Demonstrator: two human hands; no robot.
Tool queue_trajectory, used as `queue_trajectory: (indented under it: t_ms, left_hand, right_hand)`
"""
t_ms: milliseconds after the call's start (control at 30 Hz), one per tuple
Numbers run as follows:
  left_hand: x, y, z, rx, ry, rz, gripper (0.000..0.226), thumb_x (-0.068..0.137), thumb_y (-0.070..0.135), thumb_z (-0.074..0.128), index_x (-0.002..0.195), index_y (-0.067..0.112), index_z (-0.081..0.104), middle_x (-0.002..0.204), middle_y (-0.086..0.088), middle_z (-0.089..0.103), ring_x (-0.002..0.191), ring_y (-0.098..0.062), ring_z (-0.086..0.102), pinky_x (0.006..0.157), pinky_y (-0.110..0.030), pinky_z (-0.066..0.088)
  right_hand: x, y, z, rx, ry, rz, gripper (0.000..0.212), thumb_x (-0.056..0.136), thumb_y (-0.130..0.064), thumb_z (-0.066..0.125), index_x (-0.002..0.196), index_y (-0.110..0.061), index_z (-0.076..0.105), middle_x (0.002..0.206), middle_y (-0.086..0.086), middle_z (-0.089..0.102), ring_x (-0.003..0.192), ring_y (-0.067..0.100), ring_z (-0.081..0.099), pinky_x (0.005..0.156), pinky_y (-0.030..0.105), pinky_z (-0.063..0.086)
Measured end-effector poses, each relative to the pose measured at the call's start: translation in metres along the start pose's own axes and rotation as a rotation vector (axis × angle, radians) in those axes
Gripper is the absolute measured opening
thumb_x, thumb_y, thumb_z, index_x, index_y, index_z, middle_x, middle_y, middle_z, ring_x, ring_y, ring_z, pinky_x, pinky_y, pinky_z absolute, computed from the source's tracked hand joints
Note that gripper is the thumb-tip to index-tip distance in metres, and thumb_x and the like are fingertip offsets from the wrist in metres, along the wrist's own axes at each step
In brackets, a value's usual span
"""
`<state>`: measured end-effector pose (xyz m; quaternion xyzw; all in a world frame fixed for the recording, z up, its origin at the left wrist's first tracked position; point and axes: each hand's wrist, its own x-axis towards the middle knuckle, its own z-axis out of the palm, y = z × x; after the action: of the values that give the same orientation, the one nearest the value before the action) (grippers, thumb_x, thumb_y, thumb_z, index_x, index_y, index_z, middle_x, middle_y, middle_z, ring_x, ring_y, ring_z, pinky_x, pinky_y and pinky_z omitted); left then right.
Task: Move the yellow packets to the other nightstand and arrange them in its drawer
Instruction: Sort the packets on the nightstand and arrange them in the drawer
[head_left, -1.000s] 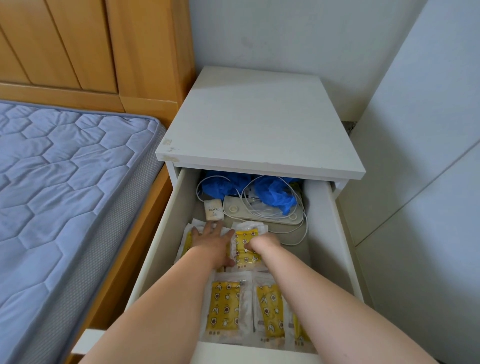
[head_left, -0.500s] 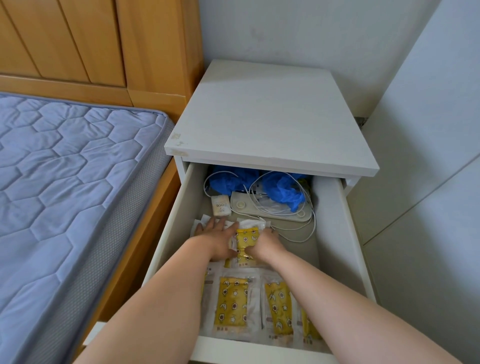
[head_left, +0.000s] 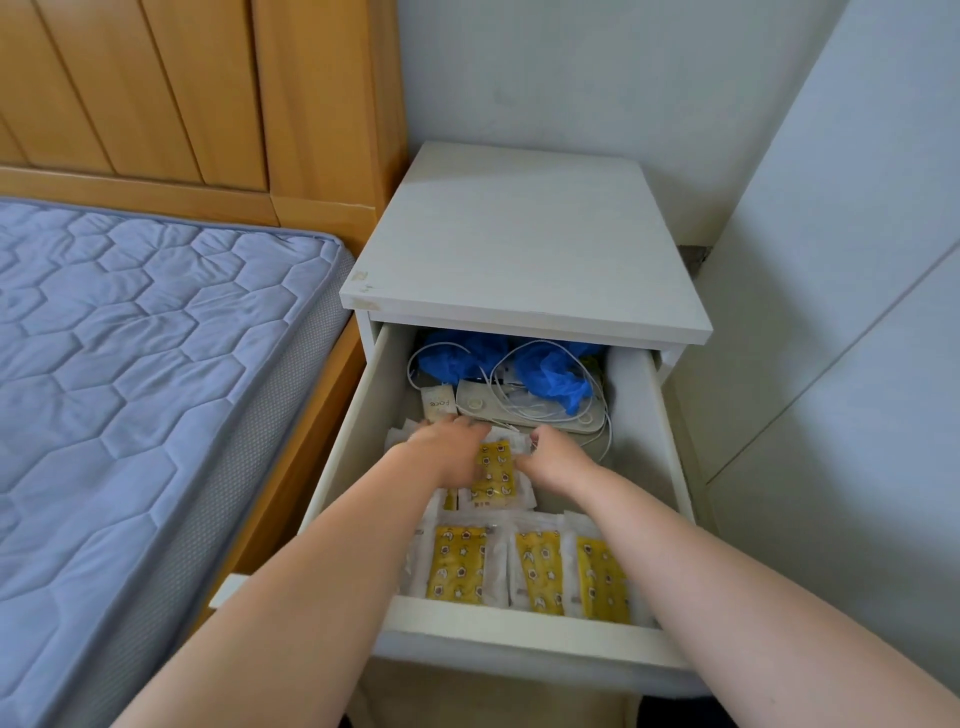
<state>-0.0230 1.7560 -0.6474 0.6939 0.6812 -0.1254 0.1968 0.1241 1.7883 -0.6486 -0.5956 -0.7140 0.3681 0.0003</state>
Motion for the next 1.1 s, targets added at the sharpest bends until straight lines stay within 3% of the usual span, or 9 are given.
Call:
queue_trajectory:
  t_ms: [67, 200, 300, 367, 500, 600, 767, 1100]
  left_hand:
    - [-0.021, 0.012, -0.009, -0.08, -0.02, 0.018, 0.061, 0.094, 0.035, 0.053, 0.149, 0.022, 0.029, 0.151, -0.007, 0.036, 0.136, -0.027, 0.036, 0.109, -0.043, 0.035]
    - [-0.074, 0.041, -0.03, -0.23, -0.146, 0.063, 0.038, 0.098, 0.035, 0.046, 0.13, 0.016, 0.058, 0.127, -0.002, 0.062, 0.114, -0.018, 0.058, 0.101, -0.036, 0.044]
    - [-0.117, 0.062, -0.043, -0.367, -0.415, 0.112, 0.041, 0.094, 0.044, 0.053, 0.124, 0.018, 0.062, 0.12, 0.004, 0.066, 0.11, -0.014, 0.062, 0.095, -0.033, 0.05]
    - [-0.141, 0.073, -0.045, -0.237, -0.456, 0.143, 0.049, 0.087, 0.046, 0.064, 0.129, 0.023, 0.057, 0.13, 0.005, 0.059, 0.116, -0.015, 0.056, 0.095, -0.032, 0.05]
    - [-0.163, 0.091, -0.027, 0.041, -0.13, 0.168, 0.047, 0.08, 0.042, 0.073, 0.122, 0.024, 0.061, 0.12, 0.004, 0.062, 0.107, -0.016, 0.056, 0.096, -0.035, 0.047]
    - [-0.171, 0.095, -0.01, 0.008, 0.07, 0.145, 0.035, 0.082, 0.035, 0.072, 0.114, 0.023, 0.067, 0.107, 0.001, 0.067, 0.095, -0.014, 0.058, 0.089, -0.03, 0.048]
    - [-0.173, 0.097, -0.001, 0.047, 0.209, 0.069, 0.032, 0.084, 0.037, 0.069, 0.113, 0.023, 0.068, 0.101, 0.002, 0.067, 0.091, -0.015, 0.06, 0.086, -0.035, 0.053]
    - [-0.122, 0.091, -0.012, 0.069, 0.378, -0.049, 0.022, 0.094, 0.033, 0.057, 0.112, 0.024, 0.065, 0.101, 0.0, 0.064, 0.092, -0.02, 0.059, 0.078, -0.033, 0.053]
  right_hand:
    - [-0.028, -0.002, -0.011, -0.025, 0.043, -0.049, 0.042, 0.09, -0.023, 0.054, 0.126, -0.002, 0.053, 0.128, 0.014, 0.057, 0.115, 0.028, 0.055, 0.093, 0.035, 0.044]
    - [-0.079, 0.004, -0.032, -0.118, 0.069, -0.038, 0.026, 0.088, -0.012, 0.048, 0.104, -0.001, 0.066, 0.102, 0.013, 0.068, 0.09, 0.026, 0.064, 0.083, 0.036, 0.052]
    - [-0.119, 0.009, -0.046, -0.135, -0.133, -0.013, 0.025, 0.091, -0.014, 0.048, 0.102, 0.0, 0.066, 0.089, 0.007, 0.069, 0.076, 0.021, 0.065, 0.076, 0.034, 0.054]
    - [-0.146, 0.014, -0.053, -0.139, -0.244, -0.064, 0.027, 0.093, -0.021, 0.048, 0.102, -0.004, 0.067, 0.092, 0.006, 0.069, 0.081, 0.019, 0.066, 0.076, 0.03, 0.054]
    - [-0.183, 0.029, -0.052, -0.365, -0.258, -0.272, 0.033, 0.087, -0.043, 0.06, 0.105, -0.017, 0.068, 0.1, -0.004, 0.065, 0.094, 0.017, 0.06, 0.08, 0.029, 0.048]
    - [-0.19, 0.039, -0.04, -0.435, -0.125, -0.357, 0.032, 0.082, -0.034, 0.07, 0.108, -0.015, 0.067, 0.105, -0.002, 0.064, 0.092, 0.016, 0.059, 0.077, 0.028, 0.047]
    - [-0.192, 0.044, -0.028, -0.498, 0.066, -0.419, 0.014, 0.084, -0.022, 0.065, 0.093, -0.011, 0.067, 0.093, 0.006, 0.065, 0.086, 0.026, 0.06, 0.068, 0.033, 0.045]
    - [-0.139, 0.043, -0.038, -0.49, 0.297, -0.464, 0.017, 0.089, -0.01, 0.052, 0.097, -0.014, 0.066, 0.081, 0.002, 0.061, 0.075, 0.023, 0.054, 0.063, 0.03, 0.041]
